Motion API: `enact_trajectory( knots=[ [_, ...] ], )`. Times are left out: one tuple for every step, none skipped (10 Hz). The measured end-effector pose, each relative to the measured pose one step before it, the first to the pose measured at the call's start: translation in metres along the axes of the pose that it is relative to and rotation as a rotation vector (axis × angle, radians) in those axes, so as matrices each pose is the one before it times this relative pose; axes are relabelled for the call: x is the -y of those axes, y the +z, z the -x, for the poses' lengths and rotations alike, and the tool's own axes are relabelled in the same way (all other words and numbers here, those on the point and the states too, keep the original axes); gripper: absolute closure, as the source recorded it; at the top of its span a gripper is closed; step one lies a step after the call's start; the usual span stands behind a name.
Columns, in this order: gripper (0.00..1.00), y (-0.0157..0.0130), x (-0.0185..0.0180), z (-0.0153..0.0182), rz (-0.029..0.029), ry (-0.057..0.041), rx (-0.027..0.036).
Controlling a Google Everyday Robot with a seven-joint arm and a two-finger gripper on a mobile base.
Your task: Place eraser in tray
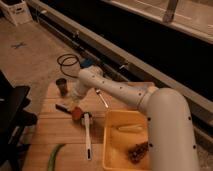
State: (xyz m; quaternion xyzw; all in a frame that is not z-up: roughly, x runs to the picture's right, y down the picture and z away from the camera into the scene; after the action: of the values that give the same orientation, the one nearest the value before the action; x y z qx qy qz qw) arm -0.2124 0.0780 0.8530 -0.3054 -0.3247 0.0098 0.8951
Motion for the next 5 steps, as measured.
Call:
enact_trajectory(
  knots=[
    [0.35,0.00973,0.00286,0.00759,0.00680,-0.00411,0.00753],
    [0.35,0.01052,0.00380,0.00592,0.00548,0.00003,0.00088],
    [0.35,0.00544,0.00247,0.00119,0.00062,0.00422,-0.00084],
    [0.35,0.00174,0.00392,-0.00380,-0.00626,0.01030,-0.00434],
    [0.35,0.00351,0.00396,-0.00261,-0.00733,0.01046,-0.00690]
  ],
)
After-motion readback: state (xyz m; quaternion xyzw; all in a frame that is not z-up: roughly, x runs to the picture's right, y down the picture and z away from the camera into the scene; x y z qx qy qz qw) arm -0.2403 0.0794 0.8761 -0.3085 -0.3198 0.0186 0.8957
